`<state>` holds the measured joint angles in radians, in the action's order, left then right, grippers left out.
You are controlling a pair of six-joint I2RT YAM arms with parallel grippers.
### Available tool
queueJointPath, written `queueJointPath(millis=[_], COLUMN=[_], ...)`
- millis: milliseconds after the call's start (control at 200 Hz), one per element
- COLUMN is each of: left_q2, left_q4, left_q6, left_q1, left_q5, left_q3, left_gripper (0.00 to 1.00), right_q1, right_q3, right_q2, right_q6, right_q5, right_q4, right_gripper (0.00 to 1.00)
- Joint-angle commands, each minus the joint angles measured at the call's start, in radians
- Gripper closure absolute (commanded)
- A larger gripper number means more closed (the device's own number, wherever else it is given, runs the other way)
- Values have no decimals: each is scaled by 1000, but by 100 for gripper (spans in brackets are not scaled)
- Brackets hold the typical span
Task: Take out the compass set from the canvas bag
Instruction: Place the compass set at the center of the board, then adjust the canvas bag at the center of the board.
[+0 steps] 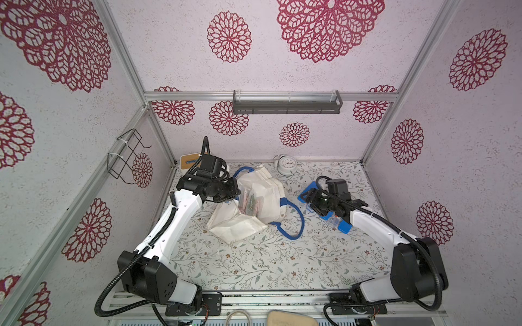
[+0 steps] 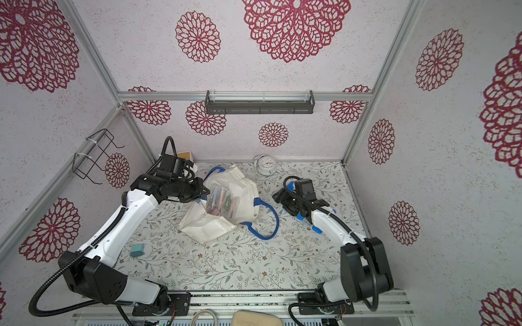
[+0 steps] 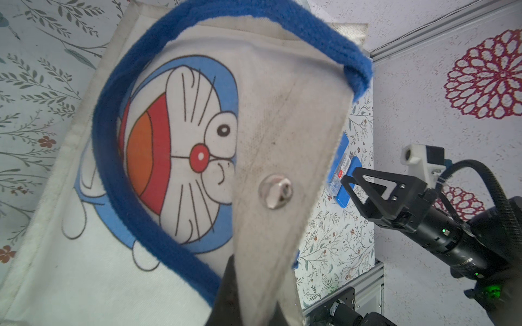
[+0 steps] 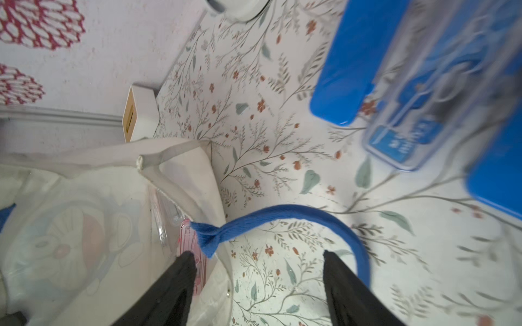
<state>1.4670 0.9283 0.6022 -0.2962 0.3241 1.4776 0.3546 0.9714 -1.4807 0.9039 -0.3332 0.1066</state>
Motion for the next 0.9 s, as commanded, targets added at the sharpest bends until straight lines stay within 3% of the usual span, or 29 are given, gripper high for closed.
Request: queueJointPath(millis=[0,245,300,395,470,530,570,680,896], left_q2=[0,-15,-17,-22,-24,-27,-29,-48,-190], left_q4=[-18,-8,-1,18,62,114,157,298,464], left_q6=[-16,-18,-19,-16,-11,1,9,45,189], left_q1=[3,4,3,4,3,3,3,3,-49], left_q5=[26,12,9,-8,-46,-101,-141,-257,-380], left_q3=[39,30,32,39,59,84,103,153,134], left_gripper=[100,100,100,100,75,53,44,29,21], right_q1=[62,121,126,140,153,167,175,204,272], right_q3=[53,150,152,152,156,150,139,106,109], right_q2=[-68,-273,-298,-306,-294,-276,-258,-212,-166], right_q6=[44,82,107,141,150,159,169,196,236], right_q5=[-54,-62,-66,-62,-48,-33,-23,5,27], right_q4=[-119,-146,-176,-209,-199,-194,-198,-215,-232], right_gripper=[25,27,35,62,79,85,89,93,95])
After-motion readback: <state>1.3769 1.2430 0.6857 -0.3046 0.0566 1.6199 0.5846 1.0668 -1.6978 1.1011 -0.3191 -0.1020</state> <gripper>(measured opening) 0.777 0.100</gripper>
